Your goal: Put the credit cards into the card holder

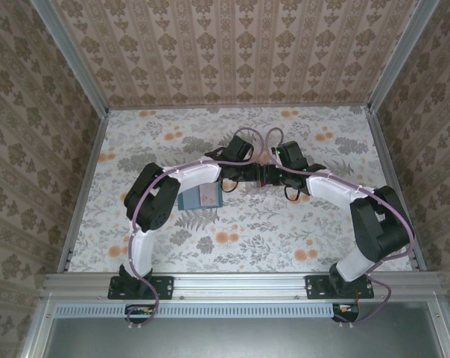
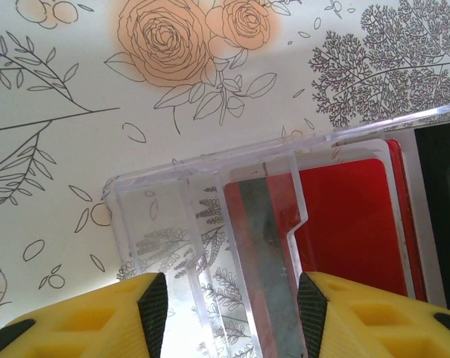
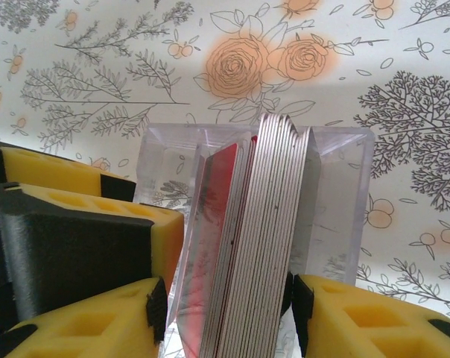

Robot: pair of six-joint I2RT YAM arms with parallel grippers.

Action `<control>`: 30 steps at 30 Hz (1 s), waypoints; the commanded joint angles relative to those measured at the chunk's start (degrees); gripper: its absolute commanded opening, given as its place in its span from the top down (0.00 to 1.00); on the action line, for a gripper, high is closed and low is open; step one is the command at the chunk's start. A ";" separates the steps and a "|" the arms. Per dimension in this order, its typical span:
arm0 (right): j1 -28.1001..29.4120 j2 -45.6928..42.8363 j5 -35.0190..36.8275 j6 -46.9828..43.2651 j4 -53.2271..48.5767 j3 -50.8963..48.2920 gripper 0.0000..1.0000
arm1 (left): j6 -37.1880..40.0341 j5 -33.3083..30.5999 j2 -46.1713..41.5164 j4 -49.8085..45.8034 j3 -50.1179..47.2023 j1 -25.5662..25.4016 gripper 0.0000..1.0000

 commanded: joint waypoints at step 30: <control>0.11 -4.90 -2.15 0.14 3.09 -3.28 0.68 | -0.54 0.86 -0.38 -0.31 -0.50 -1.17 0.48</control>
